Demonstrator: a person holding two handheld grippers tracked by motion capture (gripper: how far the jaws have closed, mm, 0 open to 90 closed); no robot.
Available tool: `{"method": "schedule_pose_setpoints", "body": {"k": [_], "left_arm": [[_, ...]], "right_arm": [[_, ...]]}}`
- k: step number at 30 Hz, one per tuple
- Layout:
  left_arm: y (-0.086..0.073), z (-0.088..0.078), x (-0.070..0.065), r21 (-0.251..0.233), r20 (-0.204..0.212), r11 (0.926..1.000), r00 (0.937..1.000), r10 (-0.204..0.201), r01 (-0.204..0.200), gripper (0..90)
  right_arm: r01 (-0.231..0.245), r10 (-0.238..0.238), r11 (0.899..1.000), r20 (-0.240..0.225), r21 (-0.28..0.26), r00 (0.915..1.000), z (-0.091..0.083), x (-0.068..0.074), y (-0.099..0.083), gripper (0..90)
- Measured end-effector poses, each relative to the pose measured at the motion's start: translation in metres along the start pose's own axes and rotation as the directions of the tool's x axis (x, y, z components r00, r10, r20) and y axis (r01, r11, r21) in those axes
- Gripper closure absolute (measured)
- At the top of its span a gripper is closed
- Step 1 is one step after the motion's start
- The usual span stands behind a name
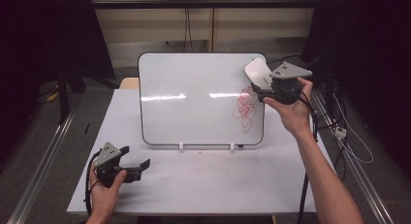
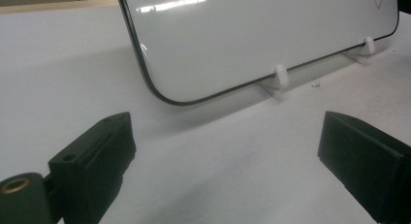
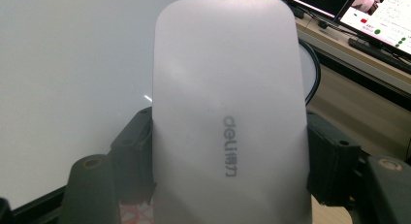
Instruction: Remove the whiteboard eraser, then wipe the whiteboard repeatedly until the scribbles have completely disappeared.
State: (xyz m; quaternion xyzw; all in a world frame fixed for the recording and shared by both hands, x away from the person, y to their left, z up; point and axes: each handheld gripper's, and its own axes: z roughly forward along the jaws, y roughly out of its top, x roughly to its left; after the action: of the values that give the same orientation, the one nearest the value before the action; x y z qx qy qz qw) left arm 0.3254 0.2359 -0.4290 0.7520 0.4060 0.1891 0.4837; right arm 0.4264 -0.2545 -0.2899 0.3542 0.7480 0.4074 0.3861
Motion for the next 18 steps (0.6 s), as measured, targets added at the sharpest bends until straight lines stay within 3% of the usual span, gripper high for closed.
{"method": "schedule_pose_setpoints", "body": {"k": [18], "left_arm": [[-0.0021, 0.0005, 0.0032, 0.008, -0.001, 0.9999, 1.0000, -0.008, 0.008, 6.1]], "right_arm": [[0.031, -0.031, 0.999, -0.019, 0.015, 0.9993, 0.0012, 0.0068, -0.0079, 30.9]]}}
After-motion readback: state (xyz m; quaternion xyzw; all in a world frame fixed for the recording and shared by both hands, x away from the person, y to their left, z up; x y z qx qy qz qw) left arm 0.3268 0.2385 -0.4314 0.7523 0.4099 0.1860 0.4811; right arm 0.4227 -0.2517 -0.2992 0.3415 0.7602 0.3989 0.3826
